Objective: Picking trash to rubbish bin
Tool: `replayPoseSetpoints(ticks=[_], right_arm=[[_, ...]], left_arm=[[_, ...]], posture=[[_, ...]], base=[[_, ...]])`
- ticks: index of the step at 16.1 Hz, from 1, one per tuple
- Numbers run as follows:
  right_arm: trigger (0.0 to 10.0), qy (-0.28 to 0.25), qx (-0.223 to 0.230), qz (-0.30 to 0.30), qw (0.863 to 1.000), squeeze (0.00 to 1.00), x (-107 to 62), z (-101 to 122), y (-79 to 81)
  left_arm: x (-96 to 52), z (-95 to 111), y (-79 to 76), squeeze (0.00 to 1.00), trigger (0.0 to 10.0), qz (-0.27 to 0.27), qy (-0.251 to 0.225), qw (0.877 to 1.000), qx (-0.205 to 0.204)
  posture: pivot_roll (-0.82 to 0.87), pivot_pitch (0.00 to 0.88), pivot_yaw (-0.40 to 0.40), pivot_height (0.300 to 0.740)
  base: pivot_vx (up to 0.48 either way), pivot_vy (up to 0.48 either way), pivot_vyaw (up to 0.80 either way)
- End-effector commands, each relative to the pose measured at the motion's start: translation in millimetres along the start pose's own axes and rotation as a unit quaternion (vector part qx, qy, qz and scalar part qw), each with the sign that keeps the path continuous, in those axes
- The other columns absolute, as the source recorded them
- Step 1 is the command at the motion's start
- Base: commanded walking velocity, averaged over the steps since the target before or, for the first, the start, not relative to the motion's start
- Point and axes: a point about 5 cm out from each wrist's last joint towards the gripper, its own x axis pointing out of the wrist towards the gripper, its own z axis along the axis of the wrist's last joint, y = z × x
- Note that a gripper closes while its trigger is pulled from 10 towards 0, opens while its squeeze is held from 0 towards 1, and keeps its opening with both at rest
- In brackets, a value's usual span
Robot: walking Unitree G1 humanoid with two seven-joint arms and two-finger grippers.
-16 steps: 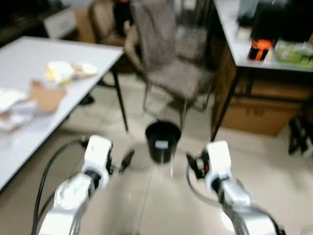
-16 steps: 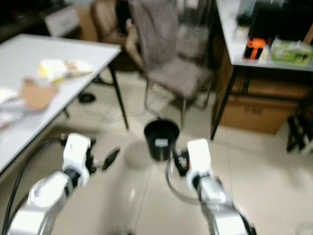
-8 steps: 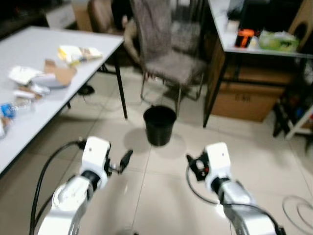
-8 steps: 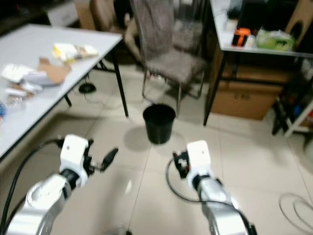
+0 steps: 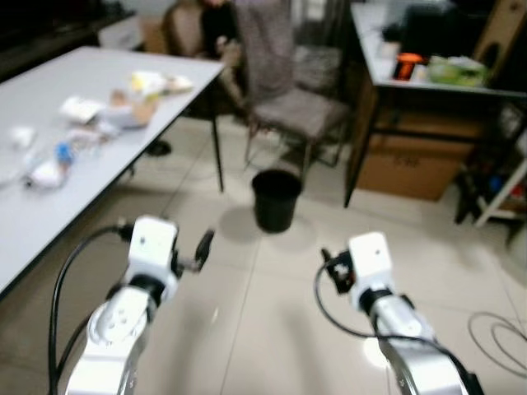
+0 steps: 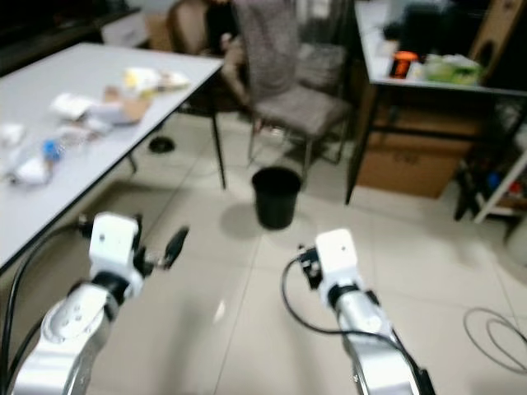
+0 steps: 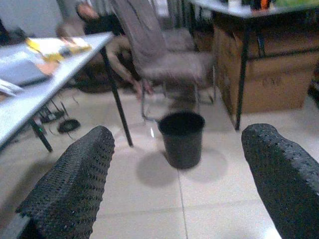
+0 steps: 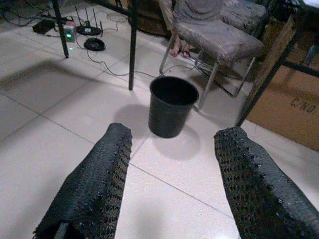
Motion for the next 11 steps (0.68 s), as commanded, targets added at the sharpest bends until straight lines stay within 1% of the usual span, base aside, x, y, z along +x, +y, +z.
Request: replayPoseSetpoints(ticks=[1,3,4,7,11], right_arm=[[10.0,-0.047,0.001,0.017,0.999,0.0,3.2,18,3.2],[10.0,-0.07,-0.002,0.022,0.997,0.0,5.4,26,4.9],[10.0,-0.083,-0.003,0.03,0.996,0.0,7.0,32,6.9],[10.0,-0.112,-0.009,0.058,0.992,0.0,13.3,48,13.0],[10.0,-0.123,-0.01,0.068,0.99,0.0,17.6,53,15.2]], left_arm=[[0.6,8,3.4,0.0,10.0,0.02,-0.023,0.999,0.01],[3.1,10,4.0,0.0,10.0,0.024,-0.028,0.999,0.016],[4.6,11,4.9,0.0,10.0,0.03,-0.028,0.999,0.023],[7.5,12,12.0,0.0,10.0,0.056,-0.031,0.998,0.016],[8.7,12,17.7,0.0,10.0,0.064,-0.027,0.997,0.022]], posture=[[0.0,0.0,-0.011,0.74],[0.0,0.0,-0.009,0.74],[0.0,0.0,-0.01,0.74],[0.0,0.0,-0.017,0.74],[0.01,0.0,-0.02,0.74]], base=[[0.0,0.0,0.8],[0.0,0.0,0.8],[0.247,0.0,0.8],[0.335,0.0,0.8],[0.372,0.0,0.8]])
